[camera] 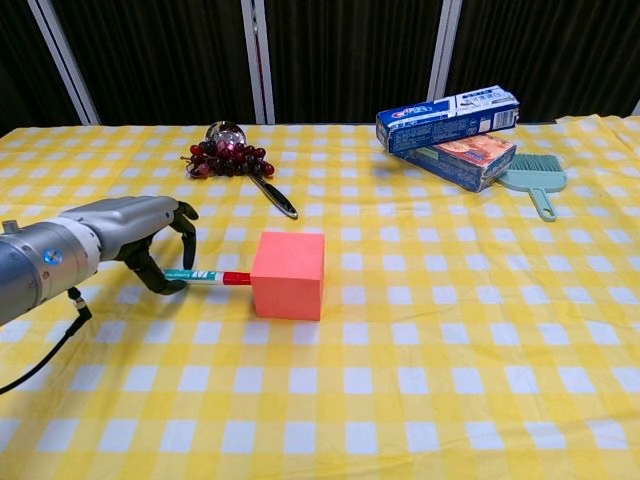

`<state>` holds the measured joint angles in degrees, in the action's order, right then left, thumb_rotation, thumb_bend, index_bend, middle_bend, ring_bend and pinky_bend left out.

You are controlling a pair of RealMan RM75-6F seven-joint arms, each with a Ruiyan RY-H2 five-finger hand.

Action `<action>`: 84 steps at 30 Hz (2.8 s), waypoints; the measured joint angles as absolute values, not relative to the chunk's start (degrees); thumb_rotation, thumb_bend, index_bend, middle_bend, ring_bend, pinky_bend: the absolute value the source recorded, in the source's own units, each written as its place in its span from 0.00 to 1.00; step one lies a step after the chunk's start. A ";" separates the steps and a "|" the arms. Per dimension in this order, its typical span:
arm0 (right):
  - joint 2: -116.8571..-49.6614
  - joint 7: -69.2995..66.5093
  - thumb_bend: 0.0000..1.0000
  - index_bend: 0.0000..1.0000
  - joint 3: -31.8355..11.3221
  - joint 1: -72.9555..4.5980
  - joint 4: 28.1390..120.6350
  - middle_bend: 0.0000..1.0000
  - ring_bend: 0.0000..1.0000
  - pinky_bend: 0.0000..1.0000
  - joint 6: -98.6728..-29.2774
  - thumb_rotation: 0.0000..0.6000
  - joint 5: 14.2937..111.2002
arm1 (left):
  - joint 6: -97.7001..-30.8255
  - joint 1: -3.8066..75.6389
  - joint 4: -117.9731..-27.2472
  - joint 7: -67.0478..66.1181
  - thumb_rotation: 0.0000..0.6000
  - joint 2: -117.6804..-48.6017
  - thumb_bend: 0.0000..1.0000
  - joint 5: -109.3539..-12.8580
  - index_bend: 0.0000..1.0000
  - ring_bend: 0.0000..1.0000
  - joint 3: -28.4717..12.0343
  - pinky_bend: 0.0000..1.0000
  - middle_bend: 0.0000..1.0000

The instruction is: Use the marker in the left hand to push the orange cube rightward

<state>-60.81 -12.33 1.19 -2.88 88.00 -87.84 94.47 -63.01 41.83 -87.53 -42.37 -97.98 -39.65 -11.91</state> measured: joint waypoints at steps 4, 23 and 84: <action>-60.78 -12.43 0.34 0.00 1.20 -2.92 87.98 0.00 0.00 0.04 -87.80 1.00 94.50 | -63.25 43.08 -87.29 -43.19 1.00 -99.26 0.44 -38.48 0.59 0.00 -12.77 0.05 0.06; -60.64 -13.16 0.34 0.00 1.24 -2.94 87.92 0.00 0.00 0.04 -87.95 1.00 94.66 | -65.18 49.72 -88.44 -49.64 1.00 -103.79 0.45 -34.41 0.60 0.00 -15.55 0.05 0.07; -59.76 -15.06 0.34 0.00 1.38 -2.94 88.53 0.00 0.00 0.05 -87.16 1.00 93.80 | -63.99 67.50 -75.65 -56.91 1.00 -121.00 0.45 -26.54 0.61 0.00 -24.34 0.05 0.08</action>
<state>-59.76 -15.06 1.38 -2.94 88.53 -87.16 93.80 -63.99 67.50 -75.65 -56.91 -121.00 -26.54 -24.34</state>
